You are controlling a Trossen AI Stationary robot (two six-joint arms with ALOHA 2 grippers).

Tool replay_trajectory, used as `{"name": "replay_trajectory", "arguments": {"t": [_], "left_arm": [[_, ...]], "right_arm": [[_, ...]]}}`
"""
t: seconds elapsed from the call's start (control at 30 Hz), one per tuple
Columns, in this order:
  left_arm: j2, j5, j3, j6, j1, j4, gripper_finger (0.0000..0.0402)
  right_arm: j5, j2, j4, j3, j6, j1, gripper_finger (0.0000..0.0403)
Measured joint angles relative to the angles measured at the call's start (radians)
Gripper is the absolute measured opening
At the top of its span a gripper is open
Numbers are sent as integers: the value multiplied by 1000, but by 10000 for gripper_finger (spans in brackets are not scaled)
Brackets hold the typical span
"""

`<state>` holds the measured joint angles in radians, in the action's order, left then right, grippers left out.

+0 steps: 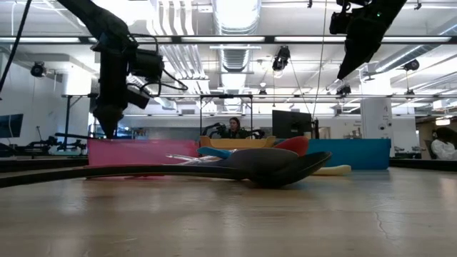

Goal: Pick & Place Kitchen Items
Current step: Put the black spoon into the red bin, then put the pink spatula into the yellow bin

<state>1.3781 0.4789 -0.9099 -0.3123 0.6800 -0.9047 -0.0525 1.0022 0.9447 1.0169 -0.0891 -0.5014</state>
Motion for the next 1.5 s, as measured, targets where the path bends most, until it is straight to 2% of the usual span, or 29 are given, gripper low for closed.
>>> {"name": "replay_trajectory", "arguments": {"t": [0.23,0.33,0.47,0.6,0.73,0.83,1.2,1.37,1.5], "left_arm": [[-4,-2,-94,37,-3,-66,193],[-12,-47,-125,55,-14,-73,193],[-32,-147,-164,109,-42,-71,193],[-57,-301,-183,160,-90,-36,193],[-77,-452,-183,212,-166,47,193],[-75,-513,-182,251,-250,102,193],[-38,-486,-181,395,-604,323,193],[7,-439,-170,427,-696,401,193],[65,-406,-165,447,-728,431,193]], "right_arm": [[0,0,0,0,0,0,8],[0,0,0,0,0,0,8],[0,0,0,0,0,0,8],[0,0,0,0,0,0,8],[0,0,-1,0,1,0,8],[0,0,-2,0,1,0,8],[0,0,-2,0,3,0,8],[0,0,-5,0,3,0,8],[0,0,-5,0,3,0,8]]}}
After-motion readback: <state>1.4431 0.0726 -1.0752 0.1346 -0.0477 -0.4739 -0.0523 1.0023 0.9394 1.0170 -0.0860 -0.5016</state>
